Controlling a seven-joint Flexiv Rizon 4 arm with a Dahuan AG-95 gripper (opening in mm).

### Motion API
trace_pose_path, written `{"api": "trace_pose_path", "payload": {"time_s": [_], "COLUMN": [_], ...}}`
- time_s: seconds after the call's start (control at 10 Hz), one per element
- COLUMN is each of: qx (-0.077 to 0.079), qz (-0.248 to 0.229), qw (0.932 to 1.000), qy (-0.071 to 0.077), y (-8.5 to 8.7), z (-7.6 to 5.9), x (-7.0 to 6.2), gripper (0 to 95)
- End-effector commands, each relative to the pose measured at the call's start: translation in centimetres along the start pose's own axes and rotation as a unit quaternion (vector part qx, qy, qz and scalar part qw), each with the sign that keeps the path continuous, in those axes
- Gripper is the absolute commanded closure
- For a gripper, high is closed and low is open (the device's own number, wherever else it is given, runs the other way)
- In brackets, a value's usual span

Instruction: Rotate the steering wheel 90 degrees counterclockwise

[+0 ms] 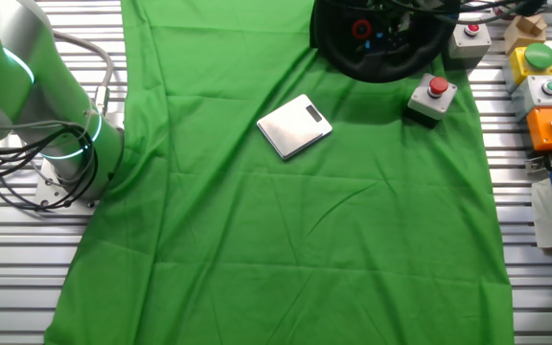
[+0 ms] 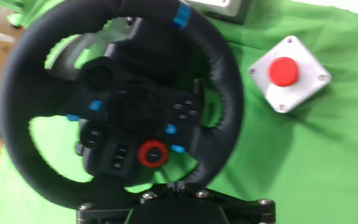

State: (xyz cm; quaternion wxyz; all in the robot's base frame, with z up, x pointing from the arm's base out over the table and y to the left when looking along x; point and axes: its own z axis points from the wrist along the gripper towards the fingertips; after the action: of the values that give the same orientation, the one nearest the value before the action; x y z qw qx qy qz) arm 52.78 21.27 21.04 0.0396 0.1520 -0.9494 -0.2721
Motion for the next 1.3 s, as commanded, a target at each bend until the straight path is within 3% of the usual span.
{"api": "trace_pose_path", "payload": {"time_s": [0.1, 0.7, 1.3], "qx": [-0.006, -0.010, -0.005], "qz": [0.007, 0.020, 0.023], "qw": [1.0000, 0.9997, 0.9997], "qy": [-0.003, -0.005, -0.001], "y": [0.8, 2.0, 2.2], "z": [0.6, 1.9, 2.0], "x": [0.0, -0.2, -0.4], "gripper": [95.0, 95.0, 95.0]}}
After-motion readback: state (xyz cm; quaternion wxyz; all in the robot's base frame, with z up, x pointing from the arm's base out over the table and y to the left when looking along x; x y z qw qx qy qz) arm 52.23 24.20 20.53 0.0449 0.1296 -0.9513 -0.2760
